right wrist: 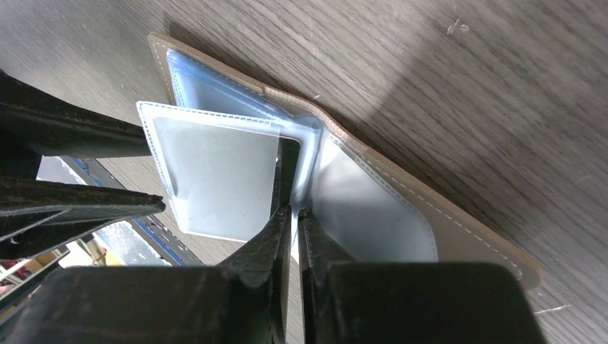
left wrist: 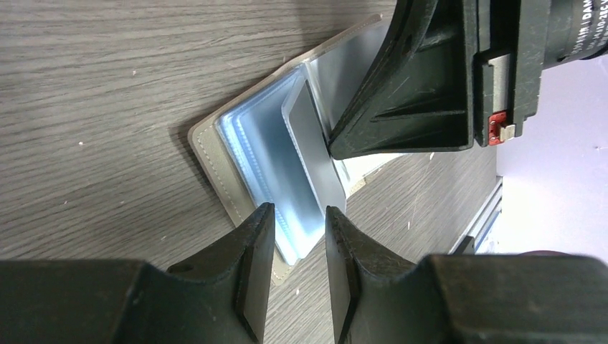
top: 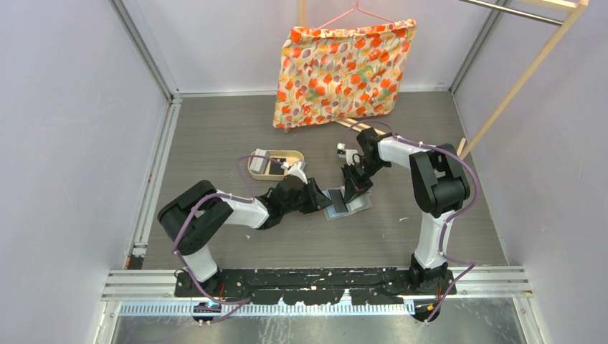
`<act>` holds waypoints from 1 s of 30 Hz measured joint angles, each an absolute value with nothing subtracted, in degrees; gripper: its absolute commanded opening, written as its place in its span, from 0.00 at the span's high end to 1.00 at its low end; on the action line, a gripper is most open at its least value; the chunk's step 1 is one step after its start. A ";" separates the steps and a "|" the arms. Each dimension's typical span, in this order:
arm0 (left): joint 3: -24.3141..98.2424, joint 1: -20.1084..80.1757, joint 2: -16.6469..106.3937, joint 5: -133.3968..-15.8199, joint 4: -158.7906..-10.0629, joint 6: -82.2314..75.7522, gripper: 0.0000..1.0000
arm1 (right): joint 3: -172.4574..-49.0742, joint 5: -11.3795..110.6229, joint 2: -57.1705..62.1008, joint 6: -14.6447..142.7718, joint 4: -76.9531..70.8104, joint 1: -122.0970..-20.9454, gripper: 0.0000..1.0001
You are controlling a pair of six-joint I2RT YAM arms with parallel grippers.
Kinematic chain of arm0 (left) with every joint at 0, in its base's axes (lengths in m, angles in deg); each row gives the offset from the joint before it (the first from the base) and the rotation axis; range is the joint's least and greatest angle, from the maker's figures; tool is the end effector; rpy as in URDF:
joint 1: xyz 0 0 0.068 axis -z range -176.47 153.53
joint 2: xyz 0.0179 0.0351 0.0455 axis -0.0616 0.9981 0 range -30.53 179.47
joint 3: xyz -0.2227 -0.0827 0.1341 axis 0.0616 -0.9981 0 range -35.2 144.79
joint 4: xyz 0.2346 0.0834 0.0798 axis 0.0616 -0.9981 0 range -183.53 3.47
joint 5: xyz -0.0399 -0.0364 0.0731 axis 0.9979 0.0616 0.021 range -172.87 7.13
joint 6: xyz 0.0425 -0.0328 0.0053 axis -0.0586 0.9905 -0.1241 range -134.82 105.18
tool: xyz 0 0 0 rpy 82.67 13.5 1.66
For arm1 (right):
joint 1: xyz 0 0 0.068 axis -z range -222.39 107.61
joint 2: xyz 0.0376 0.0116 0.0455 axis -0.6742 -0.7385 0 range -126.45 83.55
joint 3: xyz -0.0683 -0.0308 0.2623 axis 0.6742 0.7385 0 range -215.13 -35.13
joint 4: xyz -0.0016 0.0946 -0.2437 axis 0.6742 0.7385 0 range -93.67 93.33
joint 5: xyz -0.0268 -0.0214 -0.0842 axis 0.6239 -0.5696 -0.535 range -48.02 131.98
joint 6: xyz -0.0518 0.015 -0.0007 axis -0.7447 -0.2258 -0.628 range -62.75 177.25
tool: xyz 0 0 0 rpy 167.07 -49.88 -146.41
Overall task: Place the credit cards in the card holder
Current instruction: Turn over the card slot in the card holder.
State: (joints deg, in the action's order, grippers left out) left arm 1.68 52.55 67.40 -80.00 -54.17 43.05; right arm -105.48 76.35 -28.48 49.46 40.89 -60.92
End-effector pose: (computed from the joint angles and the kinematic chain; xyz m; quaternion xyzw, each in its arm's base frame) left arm 0.2110 -0.2455 0.1371 -0.0536 0.8584 -0.4223 0.2863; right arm 0.3241 0.1298 0.1369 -0.2268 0.9276 0.2969 0.0036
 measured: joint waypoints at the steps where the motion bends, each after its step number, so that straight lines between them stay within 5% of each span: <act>1: 1.74 52.55 67.40 -79.97 -54.06 43.05 0.67 | -105.54 76.33 -28.59 49.48 40.98 -60.92 0.87; 11: 3.56 53.29 68.84 -79.71 -52.84 43.51 0.68 | -105.87 76.33 -28.83 49.59 41.35 -60.92 0.87; 19: 8.10 53.44 73.50 -78.92 -52.95 44.38 1.00 | -106.13 76.63 -28.96 49.13 41.92 -60.85 0.78; 30: 17.20 53.47 67.66 -80.06 -76.64 35.86 1.00 | -106.33 82.84 -10.65 41.85 46.22 -57.38 0.62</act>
